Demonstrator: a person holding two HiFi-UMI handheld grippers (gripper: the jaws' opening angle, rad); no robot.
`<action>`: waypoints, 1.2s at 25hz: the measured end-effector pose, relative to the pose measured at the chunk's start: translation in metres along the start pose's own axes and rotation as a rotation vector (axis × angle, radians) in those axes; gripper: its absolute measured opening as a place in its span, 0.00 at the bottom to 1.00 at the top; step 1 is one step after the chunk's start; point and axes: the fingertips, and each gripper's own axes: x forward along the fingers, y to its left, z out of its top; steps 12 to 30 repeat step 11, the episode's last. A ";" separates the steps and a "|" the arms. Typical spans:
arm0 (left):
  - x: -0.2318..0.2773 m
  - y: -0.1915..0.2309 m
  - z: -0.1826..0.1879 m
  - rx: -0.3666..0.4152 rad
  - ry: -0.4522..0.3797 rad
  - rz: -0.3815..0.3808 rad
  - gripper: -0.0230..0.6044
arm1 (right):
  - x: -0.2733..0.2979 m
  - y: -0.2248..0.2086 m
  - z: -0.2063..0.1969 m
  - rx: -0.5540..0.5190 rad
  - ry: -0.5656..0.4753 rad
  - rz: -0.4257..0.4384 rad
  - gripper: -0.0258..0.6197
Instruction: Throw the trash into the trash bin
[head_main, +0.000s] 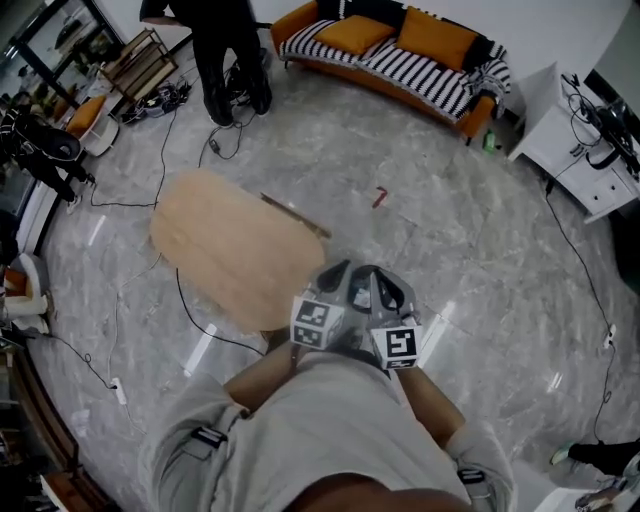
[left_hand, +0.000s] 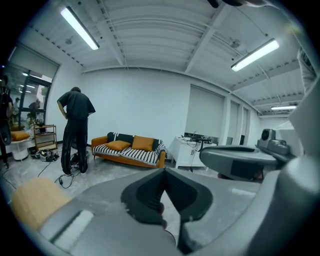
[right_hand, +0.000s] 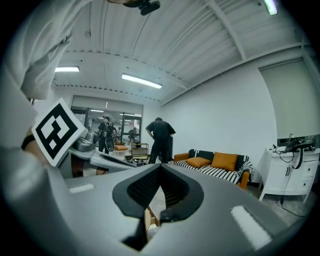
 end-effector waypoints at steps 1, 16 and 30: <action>-0.001 -0.001 0.003 -0.005 -0.005 -0.003 0.07 | 0.000 0.001 0.005 -0.010 -0.005 0.004 0.05; 0.050 -0.002 -0.047 0.020 -0.022 0.000 0.07 | 0.007 -0.025 -0.073 -0.012 0.028 0.002 0.05; 0.050 -0.002 -0.047 0.020 -0.022 0.000 0.07 | 0.007 -0.025 -0.073 -0.012 0.028 0.002 0.05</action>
